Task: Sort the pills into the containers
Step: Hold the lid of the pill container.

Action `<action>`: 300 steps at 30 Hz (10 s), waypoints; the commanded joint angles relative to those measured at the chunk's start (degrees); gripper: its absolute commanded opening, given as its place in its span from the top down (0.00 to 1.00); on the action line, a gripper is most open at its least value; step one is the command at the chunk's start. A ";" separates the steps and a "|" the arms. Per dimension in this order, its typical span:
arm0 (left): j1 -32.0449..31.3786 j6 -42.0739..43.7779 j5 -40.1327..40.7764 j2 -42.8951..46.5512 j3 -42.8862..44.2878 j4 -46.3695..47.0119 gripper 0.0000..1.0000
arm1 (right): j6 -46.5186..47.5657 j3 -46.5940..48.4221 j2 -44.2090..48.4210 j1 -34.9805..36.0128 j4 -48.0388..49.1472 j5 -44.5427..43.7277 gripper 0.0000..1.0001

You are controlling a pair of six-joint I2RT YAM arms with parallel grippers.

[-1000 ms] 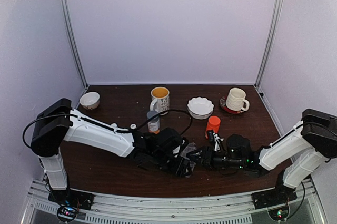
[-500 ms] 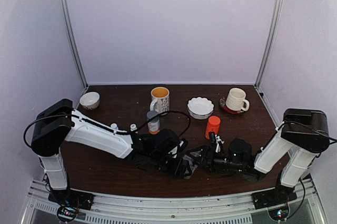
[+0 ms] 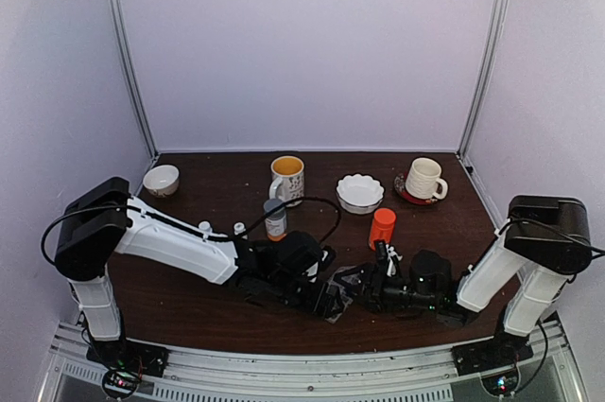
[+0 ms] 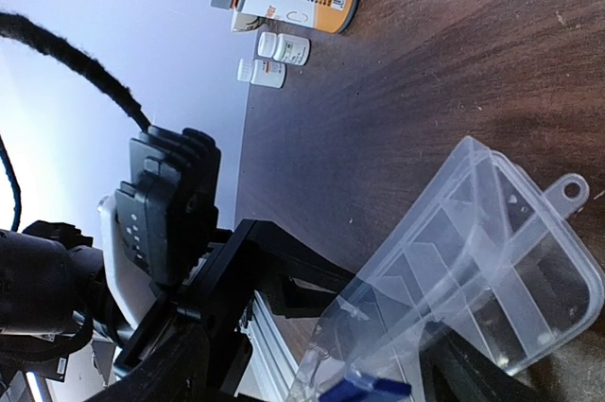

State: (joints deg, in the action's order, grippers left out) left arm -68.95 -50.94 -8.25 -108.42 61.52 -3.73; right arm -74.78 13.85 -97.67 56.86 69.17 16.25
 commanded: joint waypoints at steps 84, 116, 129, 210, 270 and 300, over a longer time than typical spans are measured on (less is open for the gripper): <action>-1.25 8.73 15.53 2.10 8.42 -16.15 0.12 | 3.63 6.42 -1.22 -1.31 -16.14 -2.63 0.95; 3.92 5.33 20.60 4.91 8.12 -21.81 0.21 | 5.68 7.99 0.79 -1.31 -22.38 -3.05 0.55; 9.76 3.40 11.48 8.99 -1.93 -11.25 0.23 | 7.88 9.82 2.37 -1.31 -28.86 -3.67 1.00; 12.59 10.47 4.51 0.80 1.02 -8.08 1.00 | 15.28 16.07 5.06 -1.31 -45.04 -5.30 1.00; 11.58 14.21 10.76 -4.77 17.59 -19.46 1.00 | 20.69 19.58 8.53 -0.13 -47.42 -4.27 0.99; 11.58 13.88 12.06 3.47 15.24 -20.99 0.95 | 23.29 17.01 18.88 0.97 -53.21 -10.13 1.00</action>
State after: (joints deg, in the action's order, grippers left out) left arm -57.69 -37.60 1.32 -112.55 77.32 -24.18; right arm -55.18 30.09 -86.17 57.52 21.04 10.24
